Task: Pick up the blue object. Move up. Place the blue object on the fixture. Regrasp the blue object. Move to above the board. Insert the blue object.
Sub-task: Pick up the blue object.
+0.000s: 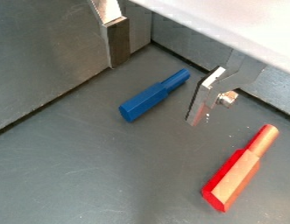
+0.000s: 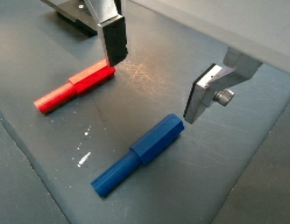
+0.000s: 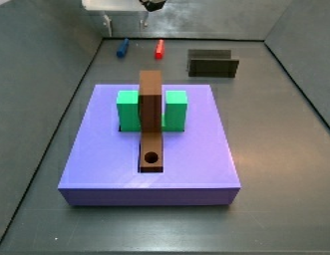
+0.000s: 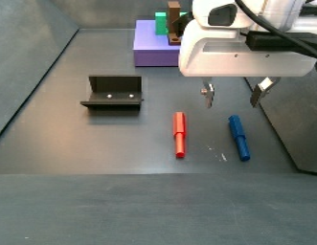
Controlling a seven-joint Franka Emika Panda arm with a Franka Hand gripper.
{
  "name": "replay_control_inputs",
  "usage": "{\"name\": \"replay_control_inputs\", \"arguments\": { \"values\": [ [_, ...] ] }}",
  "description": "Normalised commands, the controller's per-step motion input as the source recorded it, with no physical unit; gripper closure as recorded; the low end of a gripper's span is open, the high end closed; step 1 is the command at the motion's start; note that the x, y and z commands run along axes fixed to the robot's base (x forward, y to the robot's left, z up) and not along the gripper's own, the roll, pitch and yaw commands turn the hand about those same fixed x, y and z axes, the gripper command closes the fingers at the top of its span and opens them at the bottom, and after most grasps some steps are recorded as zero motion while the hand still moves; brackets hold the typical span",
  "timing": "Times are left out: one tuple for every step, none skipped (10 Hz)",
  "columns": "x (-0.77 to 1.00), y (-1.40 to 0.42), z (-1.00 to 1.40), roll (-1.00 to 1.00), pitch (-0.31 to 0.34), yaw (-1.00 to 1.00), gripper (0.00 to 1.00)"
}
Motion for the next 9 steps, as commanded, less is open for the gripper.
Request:
{"name": "replay_control_inputs", "arguments": {
  "values": [
    [0.00,0.00,-0.75,-0.10,-0.204,0.00,0.00],
    [-0.01,0.00,-0.80,-0.08,-0.203,0.00,0.00],
    [-0.01,0.00,-0.81,-0.07,-0.199,0.00,0.00],
    [-0.01,0.00,-0.81,-0.08,-0.199,0.00,0.00],
    [-0.01,0.00,-0.81,-0.08,-0.200,0.00,0.00],
    [-0.01,0.00,-0.81,-0.08,-0.200,0.00,0.00],
    [0.00,0.00,-0.81,-0.07,-0.203,0.00,0.00],
    [-0.02,0.00,-0.77,-0.09,-0.203,0.00,0.00],
    [-0.03,-0.10,-0.67,-0.15,-0.161,0.00,0.00]
  ]
}}
